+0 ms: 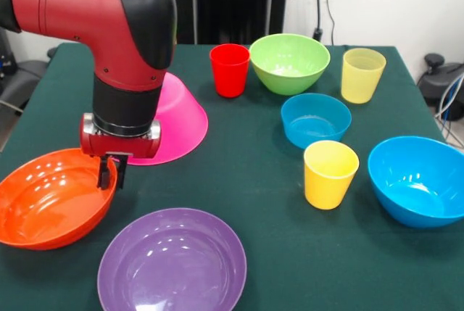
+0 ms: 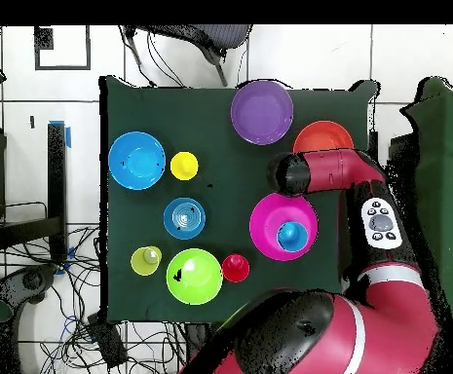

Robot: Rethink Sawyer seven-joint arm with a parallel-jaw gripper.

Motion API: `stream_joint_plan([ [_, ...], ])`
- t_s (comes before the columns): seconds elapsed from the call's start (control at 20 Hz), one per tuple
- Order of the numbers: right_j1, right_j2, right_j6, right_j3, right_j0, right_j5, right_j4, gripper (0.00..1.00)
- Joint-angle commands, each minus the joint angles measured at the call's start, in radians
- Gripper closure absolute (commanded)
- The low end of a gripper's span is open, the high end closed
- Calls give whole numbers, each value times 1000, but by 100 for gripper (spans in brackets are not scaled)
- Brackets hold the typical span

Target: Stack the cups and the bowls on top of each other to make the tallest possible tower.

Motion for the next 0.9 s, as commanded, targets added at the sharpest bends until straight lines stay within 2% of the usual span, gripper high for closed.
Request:
stream_joint_plan([
  [0.05,17,16,-36,64,-2,8,-9,100],
  [0.2,-66,21,-38,143,-10,-35,-10,100],
  [0.25,-106,32,-33,183,-24,-72,-6,100],
  [0.45,-218,83,-43,296,-81,-100,39,100],
  [0.55,-240,97,-48,317,-95,-89,57,100],
  [0.9,-246,94,-16,300,-77,-33,93,100],
])
